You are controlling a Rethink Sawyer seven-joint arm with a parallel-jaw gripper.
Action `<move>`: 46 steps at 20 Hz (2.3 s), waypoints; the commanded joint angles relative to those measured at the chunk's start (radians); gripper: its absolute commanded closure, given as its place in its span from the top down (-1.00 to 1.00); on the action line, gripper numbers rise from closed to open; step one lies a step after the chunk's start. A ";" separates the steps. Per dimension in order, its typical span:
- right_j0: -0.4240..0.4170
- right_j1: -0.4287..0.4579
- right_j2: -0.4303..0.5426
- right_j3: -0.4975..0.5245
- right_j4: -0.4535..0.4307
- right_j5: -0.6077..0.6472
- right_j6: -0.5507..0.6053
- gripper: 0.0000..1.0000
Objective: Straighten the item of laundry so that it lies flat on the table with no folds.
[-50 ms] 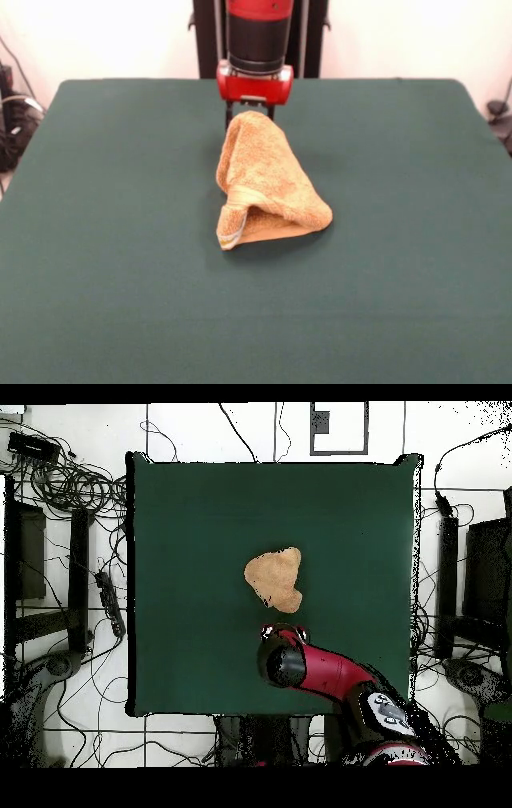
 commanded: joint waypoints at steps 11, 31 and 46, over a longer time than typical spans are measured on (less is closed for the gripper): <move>-0.019 -0.125 0.190 0.013 -0.017 0.073 0.133 1.00; -0.090 -0.136 0.316 -0.083 -0.040 0.155 0.055 1.00; -0.101 -0.125 0.339 -0.106 -0.051 0.158 0.053 1.00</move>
